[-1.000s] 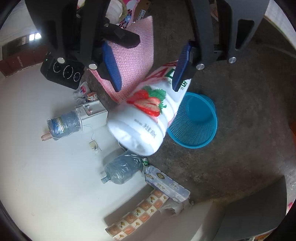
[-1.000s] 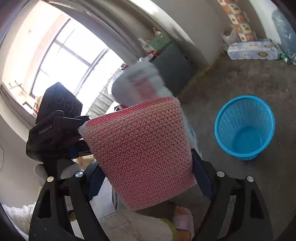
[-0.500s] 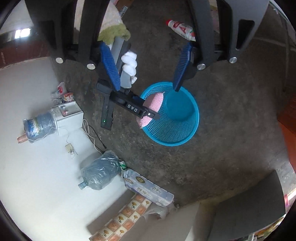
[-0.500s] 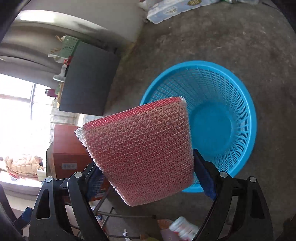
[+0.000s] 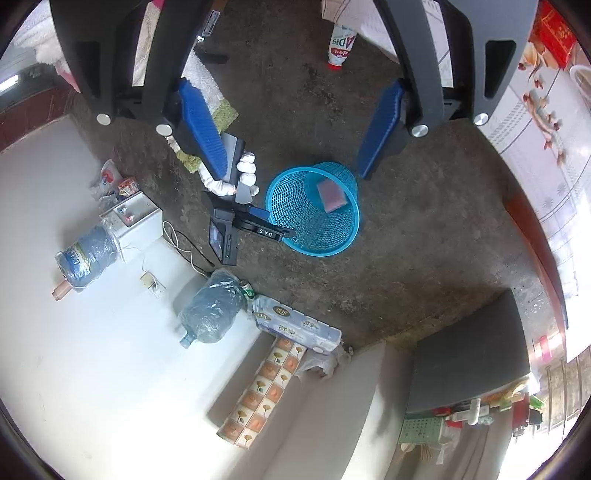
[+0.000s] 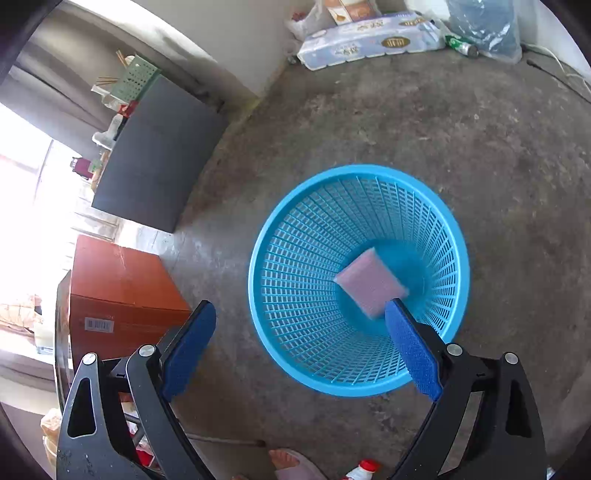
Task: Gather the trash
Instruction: 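Take the white AD bottle from the left gripper with the right gripper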
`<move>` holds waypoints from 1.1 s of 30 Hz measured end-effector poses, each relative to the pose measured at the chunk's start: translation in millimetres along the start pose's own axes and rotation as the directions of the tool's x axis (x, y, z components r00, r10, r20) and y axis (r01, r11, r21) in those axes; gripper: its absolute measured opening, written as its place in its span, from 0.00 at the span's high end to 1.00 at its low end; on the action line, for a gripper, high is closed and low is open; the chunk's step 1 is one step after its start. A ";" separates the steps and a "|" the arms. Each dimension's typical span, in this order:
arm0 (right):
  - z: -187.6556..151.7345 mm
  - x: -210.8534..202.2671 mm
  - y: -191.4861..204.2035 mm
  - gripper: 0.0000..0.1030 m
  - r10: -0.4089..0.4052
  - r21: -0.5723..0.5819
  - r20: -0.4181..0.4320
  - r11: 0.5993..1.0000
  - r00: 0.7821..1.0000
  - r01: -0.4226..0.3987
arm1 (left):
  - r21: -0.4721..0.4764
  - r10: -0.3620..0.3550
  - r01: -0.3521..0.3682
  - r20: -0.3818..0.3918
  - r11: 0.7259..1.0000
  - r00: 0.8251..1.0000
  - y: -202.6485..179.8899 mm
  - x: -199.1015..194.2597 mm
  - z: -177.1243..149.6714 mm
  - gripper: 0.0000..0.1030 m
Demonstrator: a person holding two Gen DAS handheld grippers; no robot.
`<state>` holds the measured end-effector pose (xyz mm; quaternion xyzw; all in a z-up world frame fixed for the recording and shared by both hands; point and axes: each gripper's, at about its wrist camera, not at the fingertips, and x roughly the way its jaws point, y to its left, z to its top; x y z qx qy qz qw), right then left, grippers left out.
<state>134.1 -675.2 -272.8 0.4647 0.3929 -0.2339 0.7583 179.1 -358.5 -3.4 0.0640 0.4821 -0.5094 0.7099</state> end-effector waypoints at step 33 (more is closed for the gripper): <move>-385.2 135.0 -169.5 0.29 -0.250 0.180 -0.709 0.839 0.659 0.513 | -0.179 0.193 -0.160 0.187 0.971 0.963 85.7 -142.6 -133.2 0.23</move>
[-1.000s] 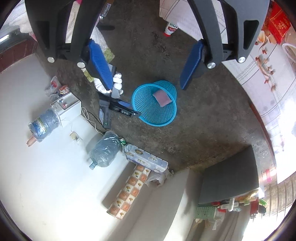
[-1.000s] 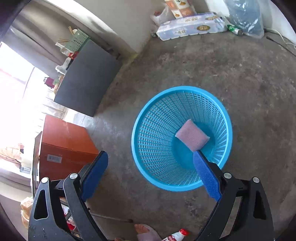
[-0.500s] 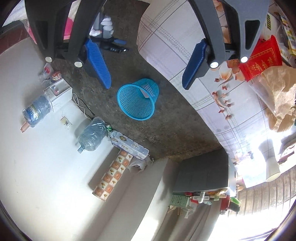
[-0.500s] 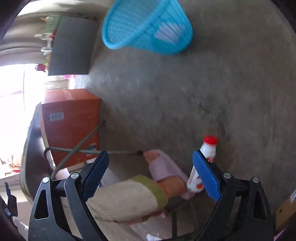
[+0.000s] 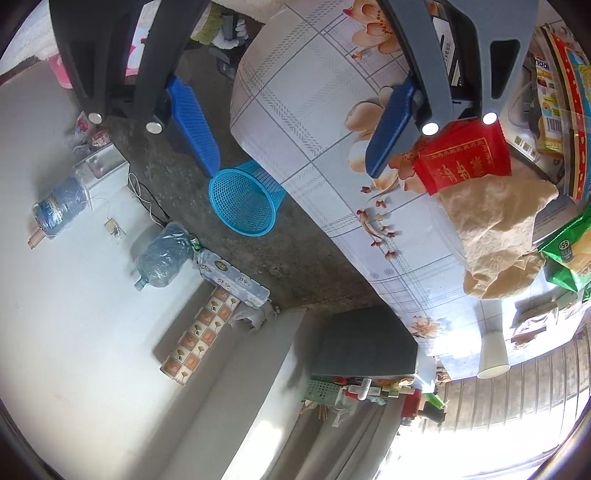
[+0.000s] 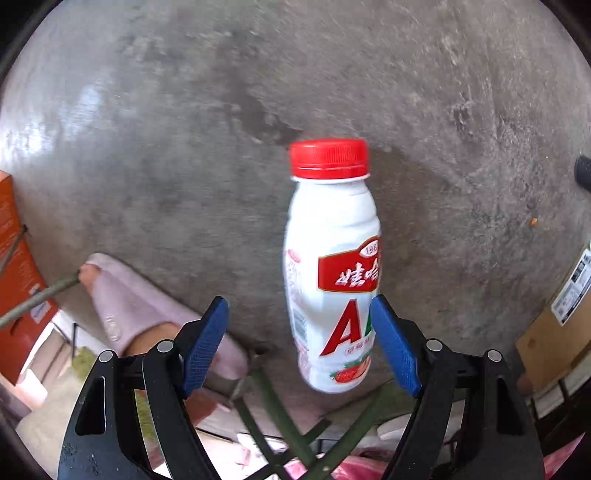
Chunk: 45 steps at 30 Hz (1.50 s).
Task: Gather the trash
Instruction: 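Take the white AD bottle from the left gripper with the right gripper, then lower the white AD bottle into the blue wastebasket and open the right gripper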
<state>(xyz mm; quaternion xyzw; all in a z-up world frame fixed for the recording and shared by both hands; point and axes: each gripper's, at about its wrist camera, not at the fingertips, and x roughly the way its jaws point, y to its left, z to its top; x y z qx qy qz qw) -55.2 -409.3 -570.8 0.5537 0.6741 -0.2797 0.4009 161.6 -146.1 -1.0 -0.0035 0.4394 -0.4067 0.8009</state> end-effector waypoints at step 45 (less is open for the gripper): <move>103.5 -406.3 176.8 0.36 0.358 -0.298 0.637 0.931 0.683 -0.210 | -0.236 0.153 -0.142 0.031 0.961 0.988 84.9 -31.6 -27.2 0.23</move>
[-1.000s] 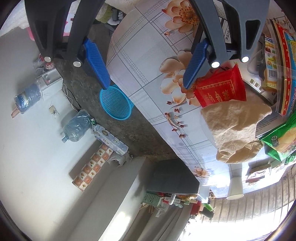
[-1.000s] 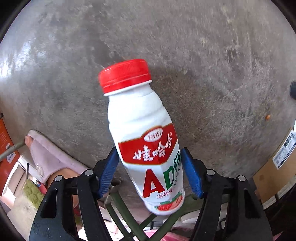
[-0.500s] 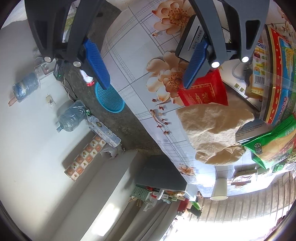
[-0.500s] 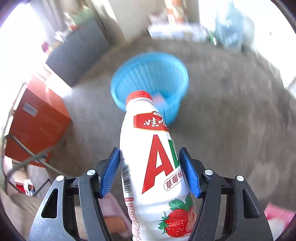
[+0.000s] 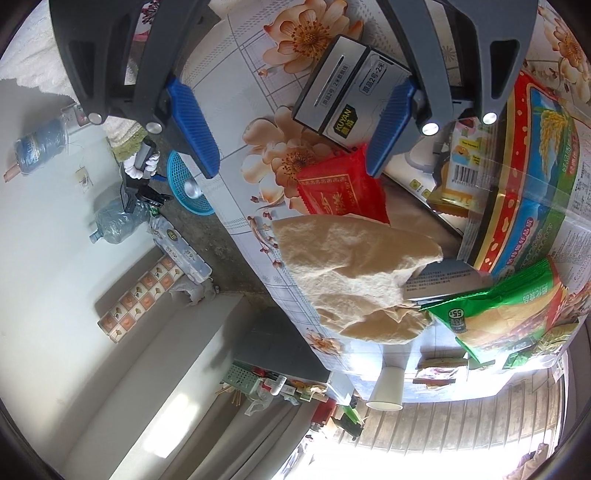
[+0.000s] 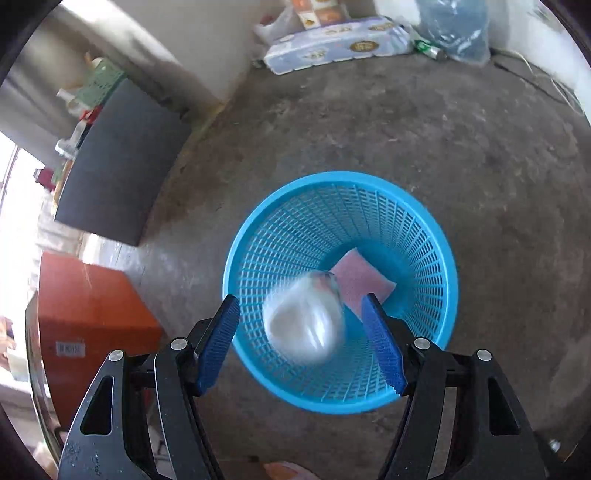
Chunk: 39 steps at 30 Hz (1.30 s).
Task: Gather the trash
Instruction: 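Lower the white AD bottle into the blue wastebasket and open the right gripper, then move both grippers back to the bed toward the snack bags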
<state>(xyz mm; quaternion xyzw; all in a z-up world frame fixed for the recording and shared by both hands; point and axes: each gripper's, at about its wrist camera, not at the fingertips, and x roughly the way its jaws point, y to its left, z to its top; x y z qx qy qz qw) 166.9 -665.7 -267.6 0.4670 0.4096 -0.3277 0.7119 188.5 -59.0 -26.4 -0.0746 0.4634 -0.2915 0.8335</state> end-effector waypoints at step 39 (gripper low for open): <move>-256.6 -250.1 143.6 0.07 0.435 -0.708 0.168 0.678 0.885 -0.199 | -0.146 0.163 -0.150 0.081 0.978 0.983 79.0 -81.6 -73.3 0.18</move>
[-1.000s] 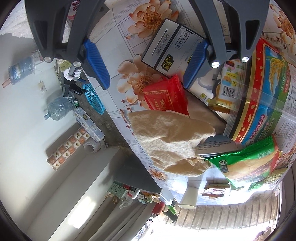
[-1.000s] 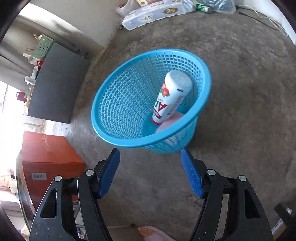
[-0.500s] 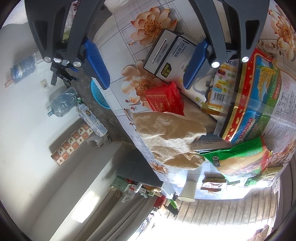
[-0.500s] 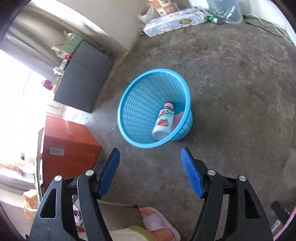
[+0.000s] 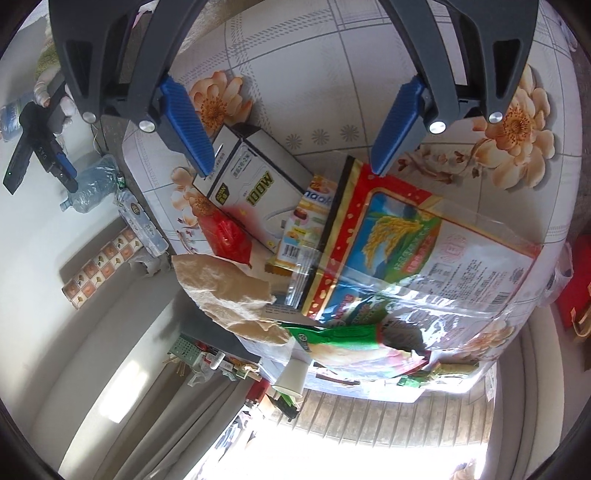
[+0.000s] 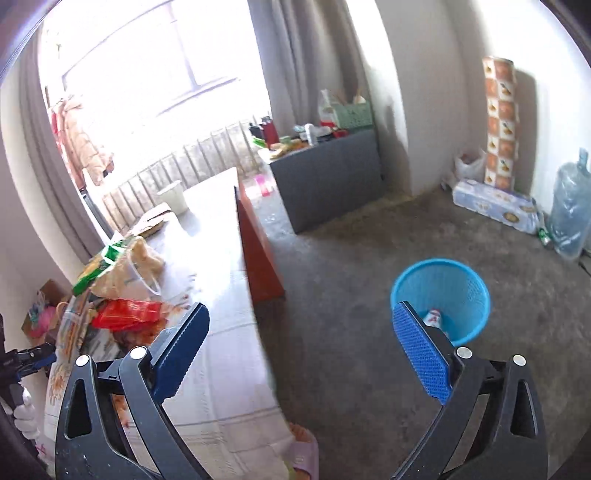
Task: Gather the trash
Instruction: 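Move both grippers back to the bed toward the snack bags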
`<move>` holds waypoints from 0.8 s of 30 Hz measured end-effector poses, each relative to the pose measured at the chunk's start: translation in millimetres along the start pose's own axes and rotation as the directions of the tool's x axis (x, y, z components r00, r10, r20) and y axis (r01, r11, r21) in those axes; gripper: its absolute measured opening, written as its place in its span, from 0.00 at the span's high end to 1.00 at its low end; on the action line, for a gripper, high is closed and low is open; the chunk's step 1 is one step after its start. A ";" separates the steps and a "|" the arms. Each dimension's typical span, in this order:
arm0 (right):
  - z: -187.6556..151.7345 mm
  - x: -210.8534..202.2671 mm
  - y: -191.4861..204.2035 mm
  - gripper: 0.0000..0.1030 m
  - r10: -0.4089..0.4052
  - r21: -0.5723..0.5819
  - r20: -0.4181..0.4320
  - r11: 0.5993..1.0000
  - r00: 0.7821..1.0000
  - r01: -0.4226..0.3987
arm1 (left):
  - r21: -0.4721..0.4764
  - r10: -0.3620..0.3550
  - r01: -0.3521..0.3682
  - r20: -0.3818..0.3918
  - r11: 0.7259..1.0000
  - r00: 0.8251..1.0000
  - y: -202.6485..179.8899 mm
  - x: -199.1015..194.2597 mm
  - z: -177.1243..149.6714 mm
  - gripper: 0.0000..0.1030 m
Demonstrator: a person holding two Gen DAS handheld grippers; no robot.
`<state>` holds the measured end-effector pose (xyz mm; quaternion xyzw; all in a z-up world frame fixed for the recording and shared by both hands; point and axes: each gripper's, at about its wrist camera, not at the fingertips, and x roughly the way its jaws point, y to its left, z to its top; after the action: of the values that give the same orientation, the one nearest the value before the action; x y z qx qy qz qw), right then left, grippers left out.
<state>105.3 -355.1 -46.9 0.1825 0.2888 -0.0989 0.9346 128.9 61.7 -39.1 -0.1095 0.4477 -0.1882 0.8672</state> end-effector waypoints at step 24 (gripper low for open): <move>-33.7 80.1 153.5 0.07 0.404 -0.020 -0.306 0.902 0.862 -0.430 | -0.585 -0.306 0.416 0.282 0.696 0.909 186.8 30.9 33.0 0.21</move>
<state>198.0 -207.8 -75.2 0.2122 0.3824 0.1468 0.8872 214.9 218.4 -109.8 -0.4955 0.3816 -0.1838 0.7583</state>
